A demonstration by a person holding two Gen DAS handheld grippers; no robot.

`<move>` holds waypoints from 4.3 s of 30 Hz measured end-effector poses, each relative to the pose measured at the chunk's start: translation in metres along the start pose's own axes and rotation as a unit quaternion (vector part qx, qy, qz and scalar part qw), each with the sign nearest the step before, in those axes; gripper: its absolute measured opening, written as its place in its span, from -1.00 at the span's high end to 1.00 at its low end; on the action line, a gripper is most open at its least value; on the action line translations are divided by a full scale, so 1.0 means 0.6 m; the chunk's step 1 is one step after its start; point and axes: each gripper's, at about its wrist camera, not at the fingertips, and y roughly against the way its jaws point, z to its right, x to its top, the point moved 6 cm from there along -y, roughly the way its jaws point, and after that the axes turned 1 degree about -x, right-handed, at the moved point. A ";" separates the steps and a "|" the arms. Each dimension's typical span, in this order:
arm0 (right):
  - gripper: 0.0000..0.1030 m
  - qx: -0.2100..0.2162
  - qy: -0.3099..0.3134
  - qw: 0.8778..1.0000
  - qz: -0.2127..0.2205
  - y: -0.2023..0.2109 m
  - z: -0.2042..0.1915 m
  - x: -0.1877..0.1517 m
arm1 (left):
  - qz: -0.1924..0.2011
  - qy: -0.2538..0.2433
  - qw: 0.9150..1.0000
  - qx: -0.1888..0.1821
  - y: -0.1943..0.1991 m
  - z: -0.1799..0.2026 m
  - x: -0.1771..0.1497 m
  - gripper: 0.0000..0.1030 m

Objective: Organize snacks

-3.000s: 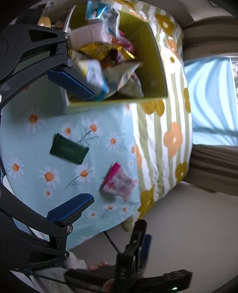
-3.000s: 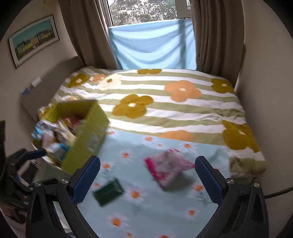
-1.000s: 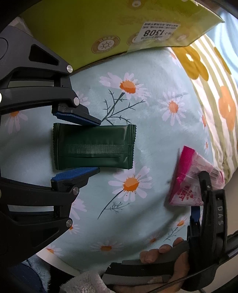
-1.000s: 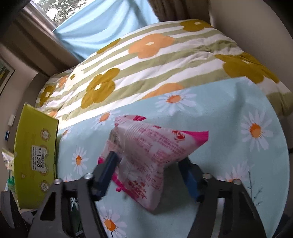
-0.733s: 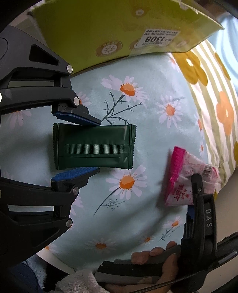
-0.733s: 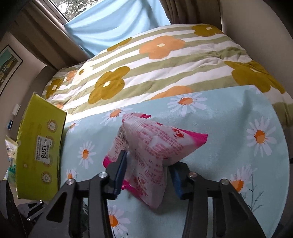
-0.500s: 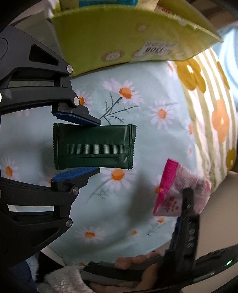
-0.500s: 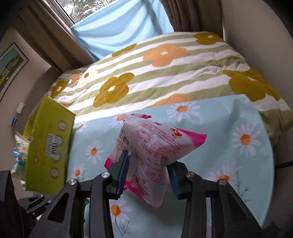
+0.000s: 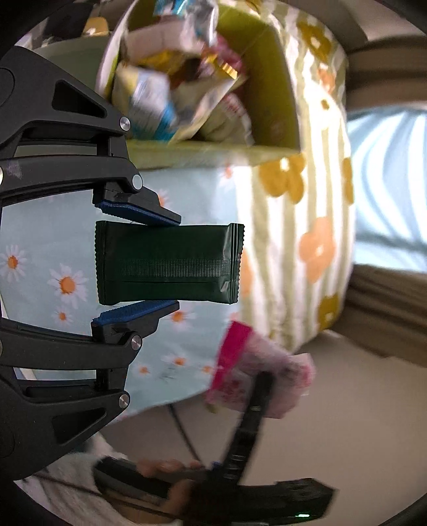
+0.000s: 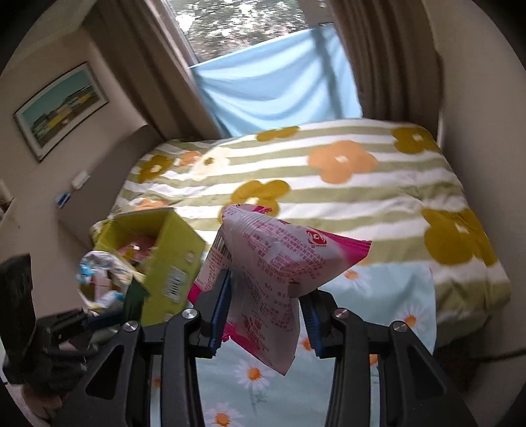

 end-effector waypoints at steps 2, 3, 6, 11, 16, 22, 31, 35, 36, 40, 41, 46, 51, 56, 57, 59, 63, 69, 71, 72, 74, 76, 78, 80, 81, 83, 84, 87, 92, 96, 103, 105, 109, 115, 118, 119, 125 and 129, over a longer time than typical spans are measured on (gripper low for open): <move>0.28 0.011 0.009 1.000 0.008 0.004 -0.029 0.017 | 0.020 0.006 1.000 0.003 0.028 -0.020 0.025 0.21; 0.28 0.016 0.014 1.000 0.012 0.006 -0.042 0.025 | 0.029 0.006 1.000 0.007 0.043 -0.033 0.037 0.21; 0.28 0.024 0.031 0.999 0.021 -0.003 -0.098 0.049 | 0.052 0.012 0.998 0.016 0.079 -0.083 0.074 0.21; 0.28 0.031 0.042 0.998 0.033 -0.035 -0.190 0.081 | 0.064 0.021 0.997 0.036 0.120 -0.205 0.118 0.21; 0.28 0.039 0.041 0.998 0.028 -0.101 -0.295 0.098 | 0.047 0.029 0.997 0.054 0.122 -0.352 0.149 0.21; 0.28 0.039 0.030 0.999 0.018 -0.175 -0.383 0.098 | -0.004 0.034 0.997 0.068 0.082 -0.487 0.150 0.21; 0.28 0.020 0.015 0.999 -0.021 -0.249 -0.431 0.078 | -0.073 0.028 0.995 0.054 -0.004 -0.566 0.130 0.20; 0.28 0.012 0.012 0.999 -0.038 -0.263 -0.429 0.073 | -0.079 0.021 0.995 0.055 -0.014 -0.570 0.126 -0.93; 0.28 0.010 0.012 0.999 -0.041 -0.266 -0.427 0.072 | -0.063 0.018 0.996 0.061 -0.006 -0.572 0.126 -0.99; 0.28 0.007 0.014 0.999 -0.051 -0.273 -0.428 0.070 | -0.053 0.030 0.995 0.073 0.021 -0.582 0.111 -0.99; 0.28 0.008 0.013 0.998 -0.053 -0.277 -0.431 0.070 | -0.052 0.036 0.995 0.072 0.027 -0.586 0.108 -0.99; 0.25 0.012 0.025 0.997 -0.066 -0.290 -0.454 0.069 | -0.041 0.050 0.994 0.085 0.058 -0.596 0.091 -0.99; -0.10 0.002 0.062 0.995 -0.084 -0.310 -0.483 0.070 | -0.041 0.041 0.994 0.095 0.066 -0.591 0.080 -0.99; -0.92 -0.064 0.107 0.988 -0.093 -0.326 -0.483 0.058 | -0.037 0.033 0.995 0.092 0.065 -0.591 0.069 -0.99; -0.92 -0.085 0.115 0.986 -0.088 -0.324 -0.479 0.054 | -0.037 0.033 0.995 0.088 0.063 -0.590 0.066 -0.99; -0.92 -0.100 0.112 0.985 -0.089 -0.322 -0.467 0.045 | -0.039 0.032 0.995 0.083 0.059 -0.586 0.061 -0.99; -0.93 -0.090 0.072 0.990 -0.080 -0.304 -0.447 0.038 | -0.035 0.021 0.995 0.086 0.066 -0.576 0.054 -0.99; -0.93 -0.088 0.064 0.993 -0.044 -0.244 -0.451 0.040 | -0.007 0.012 0.995 0.096 0.114 -0.539 0.055 -0.99; -0.93 -0.086 0.068 0.994 -0.029 -0.212 -0.455 0.039 | 0.009 0.008 0.995 0.103 0.137 -0.519 0.053 -0.99; -0.93 -0.087 0.071 0.993 -0.020 -0.192 -0.455 0.038 | 0.018 0.007 0.994 0.103 0.152 -0.505 0.051 -0.99; -0.93 -0.089 0.071 0.993 0.000 -0.149 -0.454 0.037 | 0.038 0.003 0.994 0.104 0.181 -0.477 0.046 -0.99; -0.93 -0.092 0.067 0.993 0.025 -0.092 -0.446 0.033 | 0.068 -0.007 0.992 0.110 0.221 -0.435 0.039 -0.99; -0.93 -0.101 0.062 0.992 0.052 -0.027 -0.437 0.026 | 0.100 -0.014 0.988 0.118 0.256 -0.398 0.032 -0.99; -0.95 -0.115 0.058 0.989 0.075 0.026 -0.428 0.016 | 0.133 -0.024 0.984 0.120 0.293 -0.358 0.021 -0.99; -0.98 -0.123 0.056 0.987 0.086 0.055 -0.422 0.008 | 0.148 -0.025 0.981 0.125 0.313 -0.337 0.013 -0.99; -0.98 -0.140 0.051 0.983 0.106 0.113 -0.413 -0.014 | 0.168 -0.024 0.978 0.124 0.344 -0.303 -0.004 -0.99; -0.98 -0.145 0.050 0.981 0.114 0.137 -0.409 -0.027 | 0.175 -0.023 0.977 0.121 0.355 -0.292 -0.013 -0.99; -0.98 -0.163 0.046 0.978 0.124 0.181 -0.398 -0.061 | 0.189 -0.021 0.976 0.104 0.384 -0.255 -0.046 -0.99; -0.98 -0.201 0.043 0.970 0.131 0.233 -0.386 -0.125 | 0.207 -0.027 0.973 0.099 0.418 -0.210 -0.104 -0.99; -0.98 -0.207 0.033 0.967 0.147 0.262 -0.386 -0.159 | 0.214 -0.034 0.971 0.099 0.432 -0.186 -0.146 -0.99; -0.98 -0.210 0.022 0.964 0.164 0.299 -0.382 -0.184 | 0.223 -0.050 0.968 0.103 0.452 -0.155 -0.172 -0.99; -0.98 -0.211 0.020 0.963 0.167 0.304 -0.380 -0.187 | 0.227 -0.053 0.967 0.105 0.458 -0.149 -0.176 -0.99; -0.98 -0.211 0.018 0.962 0.171 0.312 -0.381 -0.192 | 0.228 -0.054 0.967 0.103 0.463 -0.143 -0.176 -0.99; -0.98 -0.213 0.019 0.961 0.177 0.318 -0.384 -0.194 | 0.229 -0.057 0.967 0.100 0.466 -0.138 -0.179 -0.99; -0.98 -0.214 0.019 0.960 0.178 0.319 -0.384 -0.194 | 0.230 -0.059 0.966 0.100 0.467 -0.135 -0.180 -0.99; -0.98 -0.214 0.018 0.960 0.178 0.318 -0.384 -0.196 | 0.230 -0.059 0.966 0.101 0.466 -0.134 -0.179 -0.99; -0.98 -0.217 0.016 0.959 0.179 0.326 -0.380 -0.196 | 0.232 -0.059 0.966 0.100 0.467 -0.132 -0.178 -0.99; -0.98 -0.217 0.017 0.959 0.179 0.327 -0.379 -0.195 | 0.231 -0.059 0.966 0.100 0.467 -0.132 -0.178 -0.99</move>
